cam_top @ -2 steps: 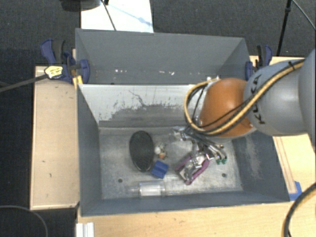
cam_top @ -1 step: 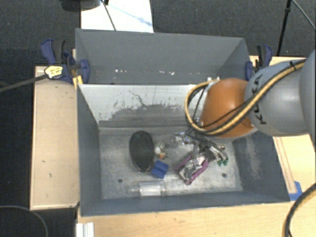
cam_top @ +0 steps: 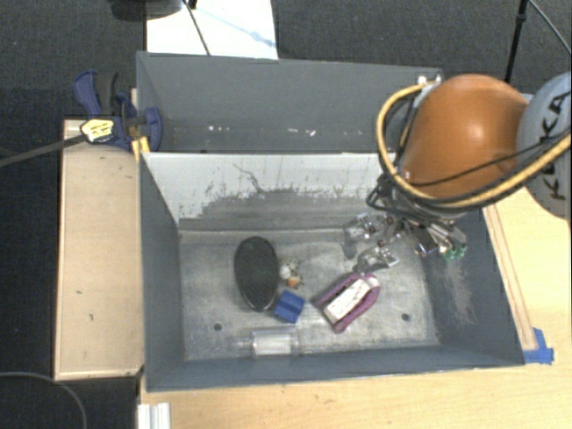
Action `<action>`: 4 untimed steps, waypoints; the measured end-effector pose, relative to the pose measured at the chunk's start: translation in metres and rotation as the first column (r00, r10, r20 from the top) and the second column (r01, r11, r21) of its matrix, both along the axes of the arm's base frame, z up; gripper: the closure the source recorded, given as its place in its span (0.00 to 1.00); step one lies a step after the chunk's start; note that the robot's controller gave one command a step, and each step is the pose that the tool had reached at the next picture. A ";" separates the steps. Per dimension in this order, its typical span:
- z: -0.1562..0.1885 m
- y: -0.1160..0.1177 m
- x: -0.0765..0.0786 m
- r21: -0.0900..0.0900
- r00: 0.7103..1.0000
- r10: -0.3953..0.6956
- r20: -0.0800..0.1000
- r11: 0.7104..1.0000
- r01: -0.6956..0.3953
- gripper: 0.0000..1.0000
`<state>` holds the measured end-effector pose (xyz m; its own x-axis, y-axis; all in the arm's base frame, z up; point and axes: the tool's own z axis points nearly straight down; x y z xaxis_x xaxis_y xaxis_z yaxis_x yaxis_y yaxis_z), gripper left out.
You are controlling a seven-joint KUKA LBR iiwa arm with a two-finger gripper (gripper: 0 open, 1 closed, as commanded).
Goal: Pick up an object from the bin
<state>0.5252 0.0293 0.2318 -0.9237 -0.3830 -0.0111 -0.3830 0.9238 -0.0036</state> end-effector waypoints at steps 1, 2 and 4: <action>-0.005 0.000 -0.002 0.000 1.000 -0.001 -0.010 1.000 0.001 0.00; -0.163 -0.007 -0.019 0.000 1.000 -0.003 -0.016 1.000 0.003 0.00; 0.006 -0.007 -0.009 -0.001 0.995 0.096 -0.002 0.995 -0.096 1.00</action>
Offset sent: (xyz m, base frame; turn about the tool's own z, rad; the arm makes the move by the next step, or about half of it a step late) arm 0.0000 0.0000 0.0000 0.0000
